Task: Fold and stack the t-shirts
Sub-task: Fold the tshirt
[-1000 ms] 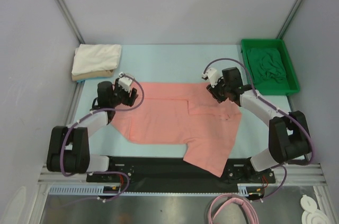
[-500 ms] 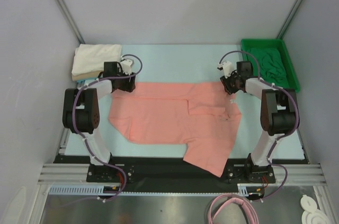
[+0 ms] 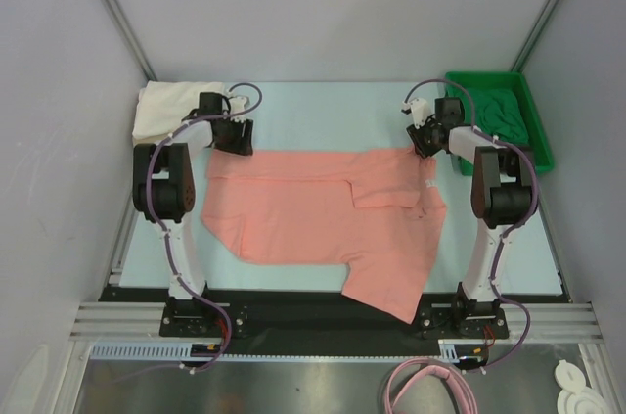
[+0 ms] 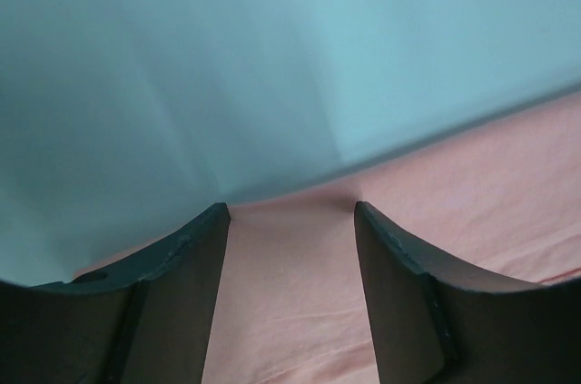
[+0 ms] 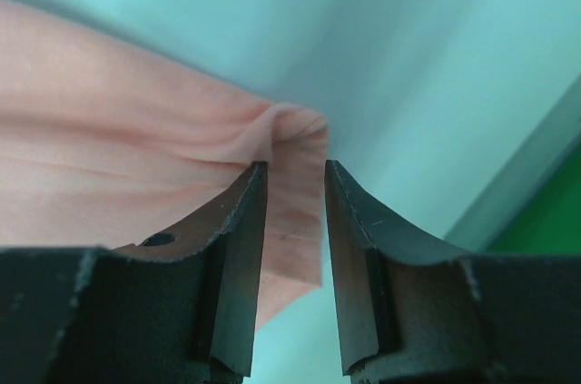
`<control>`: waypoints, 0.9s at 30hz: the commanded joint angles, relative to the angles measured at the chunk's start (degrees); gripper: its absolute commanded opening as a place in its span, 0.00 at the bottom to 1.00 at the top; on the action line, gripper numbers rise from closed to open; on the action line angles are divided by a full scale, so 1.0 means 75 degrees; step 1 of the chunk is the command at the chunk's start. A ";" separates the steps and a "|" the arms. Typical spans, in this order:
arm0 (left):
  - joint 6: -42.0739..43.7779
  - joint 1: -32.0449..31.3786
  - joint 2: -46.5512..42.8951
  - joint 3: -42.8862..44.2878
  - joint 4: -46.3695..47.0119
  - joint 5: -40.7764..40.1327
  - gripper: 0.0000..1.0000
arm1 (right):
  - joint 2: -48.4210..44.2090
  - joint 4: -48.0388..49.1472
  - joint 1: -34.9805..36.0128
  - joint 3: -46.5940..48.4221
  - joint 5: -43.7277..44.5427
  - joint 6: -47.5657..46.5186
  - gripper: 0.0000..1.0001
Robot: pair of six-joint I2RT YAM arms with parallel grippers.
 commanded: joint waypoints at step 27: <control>0.1014 -0.0467 -0.5420 -0.3118 0.1623 0.0005 0.78 | -0.4422 0.0676 -0.0196 -0.1817 -0.0188 0.0397 0.43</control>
